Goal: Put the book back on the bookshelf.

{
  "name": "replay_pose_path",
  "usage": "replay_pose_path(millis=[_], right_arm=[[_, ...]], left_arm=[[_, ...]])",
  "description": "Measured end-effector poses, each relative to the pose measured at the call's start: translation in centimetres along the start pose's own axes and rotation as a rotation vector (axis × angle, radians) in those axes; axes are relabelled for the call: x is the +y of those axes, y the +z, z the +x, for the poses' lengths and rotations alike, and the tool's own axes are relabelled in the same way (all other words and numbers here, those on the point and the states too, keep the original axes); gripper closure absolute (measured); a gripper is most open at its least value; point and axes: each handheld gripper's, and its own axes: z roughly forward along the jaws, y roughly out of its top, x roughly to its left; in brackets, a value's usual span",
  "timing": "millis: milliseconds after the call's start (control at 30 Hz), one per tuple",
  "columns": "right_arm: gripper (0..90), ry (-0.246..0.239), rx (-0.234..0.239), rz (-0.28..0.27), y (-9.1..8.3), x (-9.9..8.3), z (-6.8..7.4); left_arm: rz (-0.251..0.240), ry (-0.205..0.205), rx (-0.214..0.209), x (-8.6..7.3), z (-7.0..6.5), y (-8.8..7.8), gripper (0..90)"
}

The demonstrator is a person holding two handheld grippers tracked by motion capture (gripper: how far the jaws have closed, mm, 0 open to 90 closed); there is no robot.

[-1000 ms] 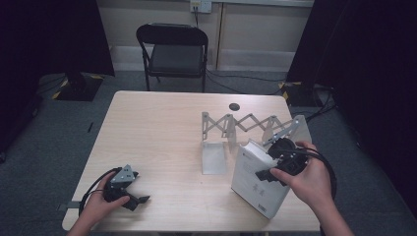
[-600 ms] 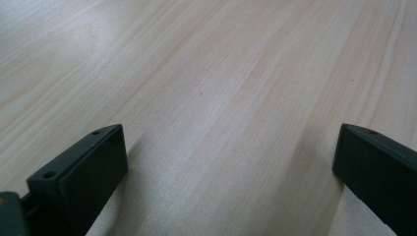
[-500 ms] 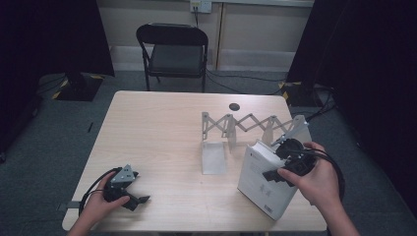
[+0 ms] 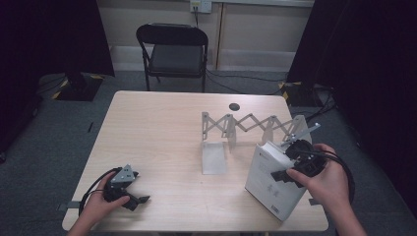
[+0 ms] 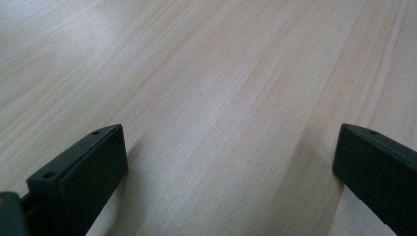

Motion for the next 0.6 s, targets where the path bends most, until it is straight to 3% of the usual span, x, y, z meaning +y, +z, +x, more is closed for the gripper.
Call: replay_pose_path(millis=[600], right_arm=[[53.1,0.038,-0.011,-0.002,-0.4,-1.4,-1.5]], left_arm=[[-0.001,-0.001,0.0,0.0,0.0,0.0,0.0]])
